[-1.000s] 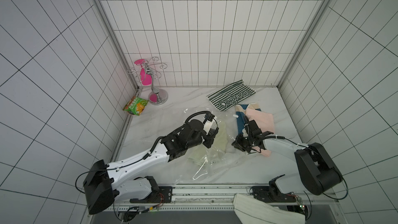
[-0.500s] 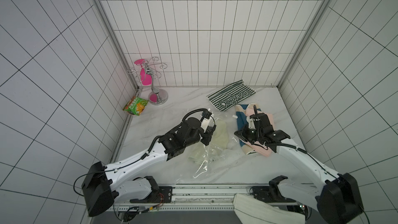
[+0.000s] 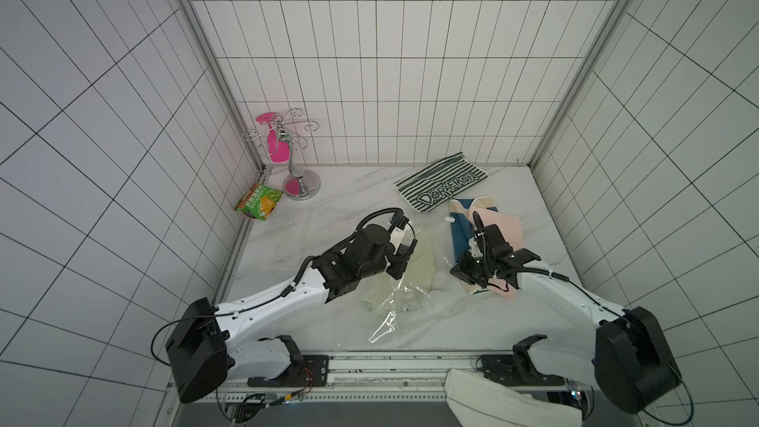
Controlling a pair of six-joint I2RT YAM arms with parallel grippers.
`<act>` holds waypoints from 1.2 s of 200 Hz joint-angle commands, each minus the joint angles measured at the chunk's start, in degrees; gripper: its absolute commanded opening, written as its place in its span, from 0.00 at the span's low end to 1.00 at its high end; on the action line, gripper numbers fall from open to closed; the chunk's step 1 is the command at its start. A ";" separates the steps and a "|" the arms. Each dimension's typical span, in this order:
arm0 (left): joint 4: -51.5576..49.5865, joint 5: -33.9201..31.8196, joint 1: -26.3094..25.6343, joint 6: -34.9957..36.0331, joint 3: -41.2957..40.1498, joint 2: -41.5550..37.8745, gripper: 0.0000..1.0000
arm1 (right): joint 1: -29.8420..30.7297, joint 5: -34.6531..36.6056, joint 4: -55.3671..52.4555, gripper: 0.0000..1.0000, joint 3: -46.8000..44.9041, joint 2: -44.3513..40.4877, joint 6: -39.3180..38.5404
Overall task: Place the folded towel into the vacuum bag
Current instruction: Adjust the towel in the vacuum bag.
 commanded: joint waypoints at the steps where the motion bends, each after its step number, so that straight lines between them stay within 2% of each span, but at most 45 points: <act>1: 0.65 2.32 0.17 -0.26 0.73 1.07 0.00 | -0.29 4.44 -8.84 0.30 5.79 -1.18 -5.34; 17: 1.83 3.06 0.07 -1.55 0.48 1.58 0.00 | 0.92 6.13 -15.59 0.41 10.83 -0.93 -8.32; 37: 3.57 3.49 -0.43 -2.42 0.02 2.26 0.00 | 3.91 4.15 -15.62 0.42 12.31 -0.96 -7.15; 56: 3.99 3.11 -1.11 -2.42 0.28 3.07 0.00 | 7.12 -2.12 -1.03 0.39 6.60 -0.52 -0.62; 77: 4.10 2.66 -1.42 -2.25 0.37 3.45 0.00 | 9.72 -5.93 14.11 0.35 3.14 5.23 6.20; 149: 3.93 2.65 -1.67 -1.59 0.38 3.97 0.00 | 15.39 -5.94 34.30 0.25 -1.17 20.81 18.65; 216: 4.90 2.84 -4.44 -1.89 1.22 6.75 0.00 | 18.72 -5.92 56.77 0.22 -3.89 33.70 31.78; 240: 4.92 2.60 -4.83 -2.51 1.14 7.04 0.00 | 18.81 -5.51 59.44 0.21 -2.53 37.18 33.09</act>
